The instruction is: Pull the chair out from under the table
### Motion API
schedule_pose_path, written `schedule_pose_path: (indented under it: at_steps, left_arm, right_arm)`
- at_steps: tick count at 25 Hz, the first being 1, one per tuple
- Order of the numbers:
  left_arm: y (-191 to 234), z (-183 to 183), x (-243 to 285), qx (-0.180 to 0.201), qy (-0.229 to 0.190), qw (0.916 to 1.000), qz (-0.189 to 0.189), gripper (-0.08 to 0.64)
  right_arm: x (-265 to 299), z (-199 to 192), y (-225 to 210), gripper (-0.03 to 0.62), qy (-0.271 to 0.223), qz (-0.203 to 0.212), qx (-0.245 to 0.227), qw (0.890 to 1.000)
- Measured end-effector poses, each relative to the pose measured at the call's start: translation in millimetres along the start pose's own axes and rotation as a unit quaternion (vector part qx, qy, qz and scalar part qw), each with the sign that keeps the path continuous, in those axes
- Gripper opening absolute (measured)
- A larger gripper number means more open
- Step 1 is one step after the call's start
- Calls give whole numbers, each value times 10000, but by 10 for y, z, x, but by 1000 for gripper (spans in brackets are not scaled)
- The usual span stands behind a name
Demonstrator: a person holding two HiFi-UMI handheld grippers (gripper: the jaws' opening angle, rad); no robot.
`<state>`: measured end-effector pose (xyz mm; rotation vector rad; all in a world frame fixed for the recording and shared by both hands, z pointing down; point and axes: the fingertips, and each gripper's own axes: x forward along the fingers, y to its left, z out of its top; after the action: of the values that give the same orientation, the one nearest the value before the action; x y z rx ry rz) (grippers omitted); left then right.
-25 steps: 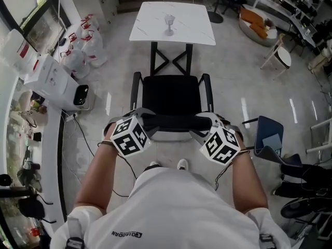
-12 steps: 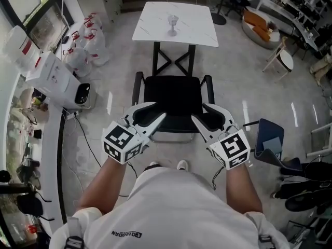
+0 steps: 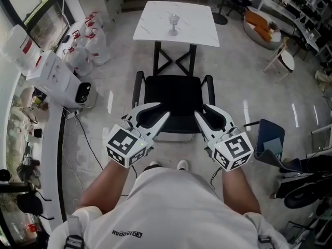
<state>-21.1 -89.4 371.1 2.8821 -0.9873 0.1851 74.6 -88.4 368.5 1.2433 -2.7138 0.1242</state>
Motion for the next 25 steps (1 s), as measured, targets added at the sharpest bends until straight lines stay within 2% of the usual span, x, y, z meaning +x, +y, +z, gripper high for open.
schedule_pose_path:
  at_steps: [4, 8, 13, 17, 21, 25]
  left_arm:
    - [-4, 42, -7, 126, -90, 9999, 51, 76]
    - [36, 32, -6, 89, -153, 9998, 131, 49]
    - [8, -2, 7, 168, -99, 9997, 127, 28]
    - [21, -6, 10, 198, -75, 9996, 167, 9]
    - [45, -34, 5, 216, -30, 9995, 233, 9]
    - [55, -102, 16, 436, 158, 9984, 327, 9]
  right_arm:
    - [-9, -7, -21, 95, -88, 0, 205, 9998]
    - [-14, -38, -36, 67, -127, -20, 335, 9994]
    - [-40, -22, -30, 6, -228, -2, 390, 9990]
    - [-47, -10, -32, 5, -292, 38, 433, 9986]
    - [-24, -104, -17, 5, -83, 29, 344, 9994]
    - [2, -174, -14, 5, 3, 32, 376, 9993]
